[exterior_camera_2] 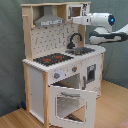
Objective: Play with the kitchen
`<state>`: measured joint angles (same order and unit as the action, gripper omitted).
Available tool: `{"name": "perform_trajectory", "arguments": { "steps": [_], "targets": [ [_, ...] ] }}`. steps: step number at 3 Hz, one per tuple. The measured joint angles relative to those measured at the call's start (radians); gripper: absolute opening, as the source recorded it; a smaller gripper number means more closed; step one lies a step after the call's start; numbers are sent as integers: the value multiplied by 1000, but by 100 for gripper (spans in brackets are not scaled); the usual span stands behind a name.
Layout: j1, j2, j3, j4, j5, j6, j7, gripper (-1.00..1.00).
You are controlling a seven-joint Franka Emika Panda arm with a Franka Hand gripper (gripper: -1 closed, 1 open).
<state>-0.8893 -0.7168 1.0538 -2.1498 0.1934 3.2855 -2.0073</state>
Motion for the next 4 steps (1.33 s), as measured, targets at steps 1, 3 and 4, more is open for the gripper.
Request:
{"name": "perform_trajectory", "arguments": {
  "steps": [1,3,4],
  "targets": [
    [-42,38,52,65,0,-39,-9,100],
    [-166,50,134,172,0,-131,-3,100],
    [-219,50,176,230,0,-176,34,100]
  ]
}}
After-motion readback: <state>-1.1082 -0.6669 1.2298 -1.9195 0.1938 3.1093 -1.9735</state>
